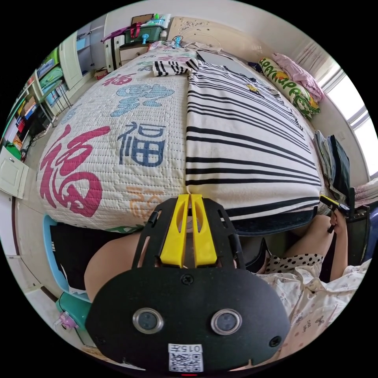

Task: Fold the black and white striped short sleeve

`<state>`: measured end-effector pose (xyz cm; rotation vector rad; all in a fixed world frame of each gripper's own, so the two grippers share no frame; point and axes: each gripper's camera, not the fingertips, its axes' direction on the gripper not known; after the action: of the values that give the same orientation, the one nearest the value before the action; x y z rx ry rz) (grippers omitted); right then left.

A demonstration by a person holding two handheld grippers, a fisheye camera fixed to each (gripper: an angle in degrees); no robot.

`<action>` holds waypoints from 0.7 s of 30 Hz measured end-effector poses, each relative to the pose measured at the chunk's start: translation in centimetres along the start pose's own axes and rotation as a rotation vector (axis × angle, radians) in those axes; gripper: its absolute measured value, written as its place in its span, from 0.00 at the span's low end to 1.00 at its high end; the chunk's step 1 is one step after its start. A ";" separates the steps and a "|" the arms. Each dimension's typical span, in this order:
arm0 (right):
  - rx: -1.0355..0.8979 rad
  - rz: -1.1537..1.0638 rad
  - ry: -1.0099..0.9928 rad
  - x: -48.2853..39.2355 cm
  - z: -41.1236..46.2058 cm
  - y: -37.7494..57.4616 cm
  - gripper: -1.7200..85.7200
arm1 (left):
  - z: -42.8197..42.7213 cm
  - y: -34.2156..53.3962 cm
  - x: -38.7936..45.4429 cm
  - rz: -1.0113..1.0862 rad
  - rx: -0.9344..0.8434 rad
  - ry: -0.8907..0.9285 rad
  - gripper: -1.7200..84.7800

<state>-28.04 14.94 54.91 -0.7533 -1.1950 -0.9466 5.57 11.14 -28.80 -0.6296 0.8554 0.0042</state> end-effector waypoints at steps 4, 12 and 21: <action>0.012 0.008 -0.015 -1.9 -2.0 0.9 0.02 | 1.9 -0.3 -1.5 -0.006 -0.001 0.008 0.01; 0.030 0.051 -0.053 -6.2 -7.7 2.9 0.02 | 6.6 0.0 -5.7 -0.022 0.007 0.053 0.01; 0.166 0.193 -0.126 -8.6 -20.9 8.6 0.02 | 7.0 4.1 -10.3 -0.080 0.203 0.036 0.01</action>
<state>-12.35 1.93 41.96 -0.7878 -1.2683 -0.6409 2.54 20.65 -20.26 -0.4735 0.8526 -0.1651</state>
